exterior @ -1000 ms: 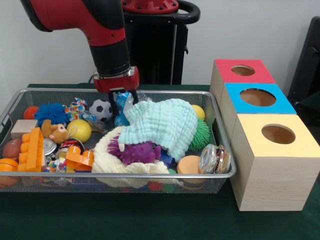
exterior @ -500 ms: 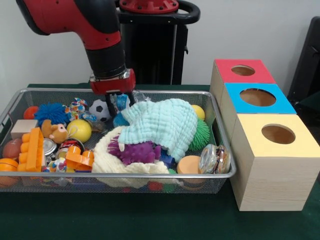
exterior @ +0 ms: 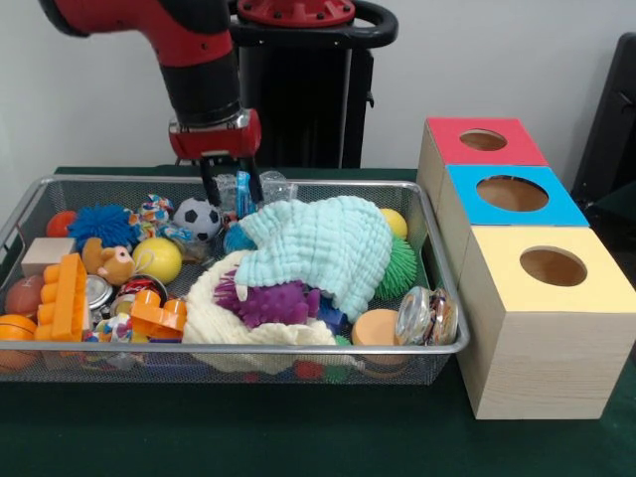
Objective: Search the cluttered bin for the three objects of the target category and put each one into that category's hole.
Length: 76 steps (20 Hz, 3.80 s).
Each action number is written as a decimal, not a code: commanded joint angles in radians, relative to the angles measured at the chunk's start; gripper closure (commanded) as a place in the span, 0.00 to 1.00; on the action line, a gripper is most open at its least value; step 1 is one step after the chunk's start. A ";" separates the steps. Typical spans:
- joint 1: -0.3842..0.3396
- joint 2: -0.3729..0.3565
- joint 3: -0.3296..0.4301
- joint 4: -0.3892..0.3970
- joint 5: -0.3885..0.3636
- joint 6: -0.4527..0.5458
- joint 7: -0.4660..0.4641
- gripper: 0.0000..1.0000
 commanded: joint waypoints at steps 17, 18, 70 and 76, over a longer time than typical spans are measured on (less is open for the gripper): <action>0.021 -0.177 0.007 0.083 0.060 0.216 0.042 0.00; 0.022 -0.158 0.003 0.068 0.044 0.197 0.039 0.00; 0.145 -0.226 -0.095 0.105 0.117 0.075 0.104 0.00; 0.163 -0.355 -0.082 0.100 0.215 0.284 0.047 0.00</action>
